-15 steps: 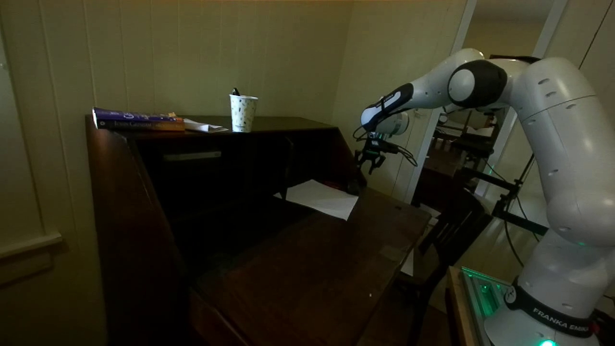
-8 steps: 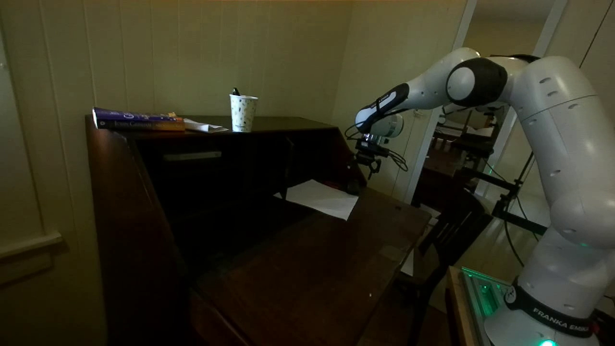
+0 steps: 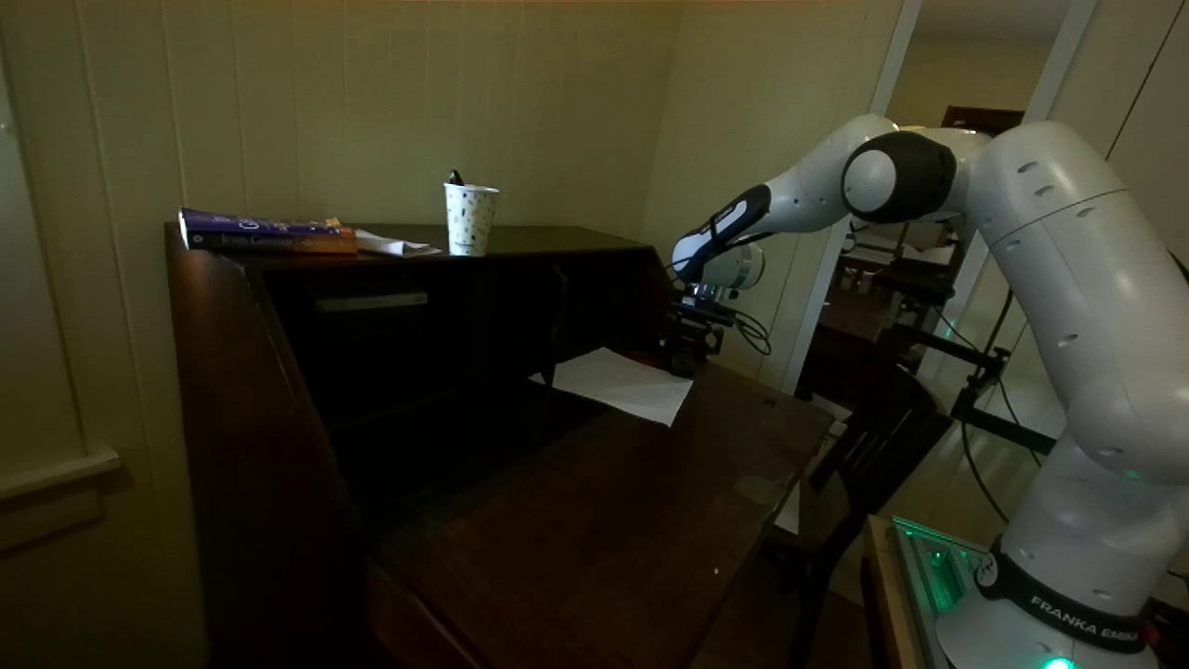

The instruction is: Move the remote control to the left.

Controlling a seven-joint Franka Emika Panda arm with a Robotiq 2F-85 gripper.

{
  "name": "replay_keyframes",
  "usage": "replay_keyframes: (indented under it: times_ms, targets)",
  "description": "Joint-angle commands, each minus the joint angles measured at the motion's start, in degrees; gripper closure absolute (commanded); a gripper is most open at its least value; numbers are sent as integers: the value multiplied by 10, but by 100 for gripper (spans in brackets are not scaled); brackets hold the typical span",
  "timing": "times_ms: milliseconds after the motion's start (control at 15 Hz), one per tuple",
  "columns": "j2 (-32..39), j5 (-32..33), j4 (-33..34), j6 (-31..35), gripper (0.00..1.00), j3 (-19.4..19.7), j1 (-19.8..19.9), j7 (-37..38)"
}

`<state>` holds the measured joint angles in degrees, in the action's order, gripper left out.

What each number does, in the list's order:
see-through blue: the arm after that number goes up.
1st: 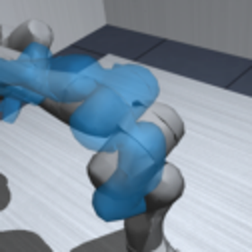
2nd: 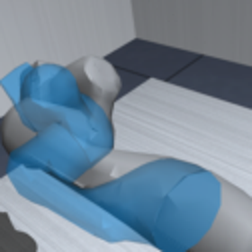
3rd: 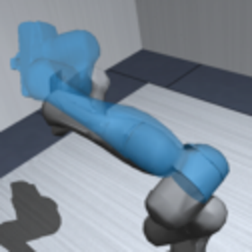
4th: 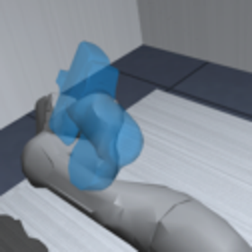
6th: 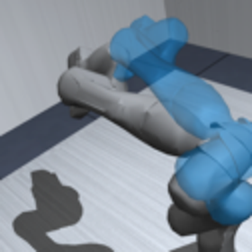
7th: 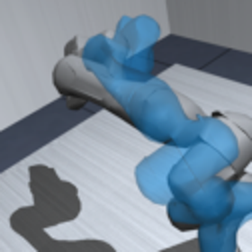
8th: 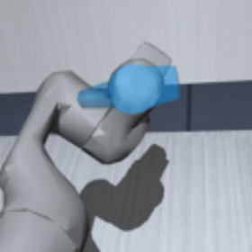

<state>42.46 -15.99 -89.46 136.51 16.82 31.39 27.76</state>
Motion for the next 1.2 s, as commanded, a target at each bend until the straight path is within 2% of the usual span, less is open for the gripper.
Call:
replay_keyframes:
  times_ms: [0,133,200,267,333,600,800,933,1067,1133]
  targets:
    - [23,-15,18,16,0,8,-3,-4]
    - [29,-15,21,26,0,9,-1,-7]
    - [31,-15,21,31,25,9,-1,-9]
    - [34,-13,22,37,25,10,-1,-10]
    - [36,-12,23,39,30,10,0,-13]
    - [43,-9,22,47,60,12,1,-21]
    - [33,-6,15,50,63,12,0,-33]
    - [-3,0,-10,31,63,10,-5,-54]
    - [-59,0,-52,0,63,-13,4,-135]
    - [-80,7,-69,-6,63,-11,1,-164]
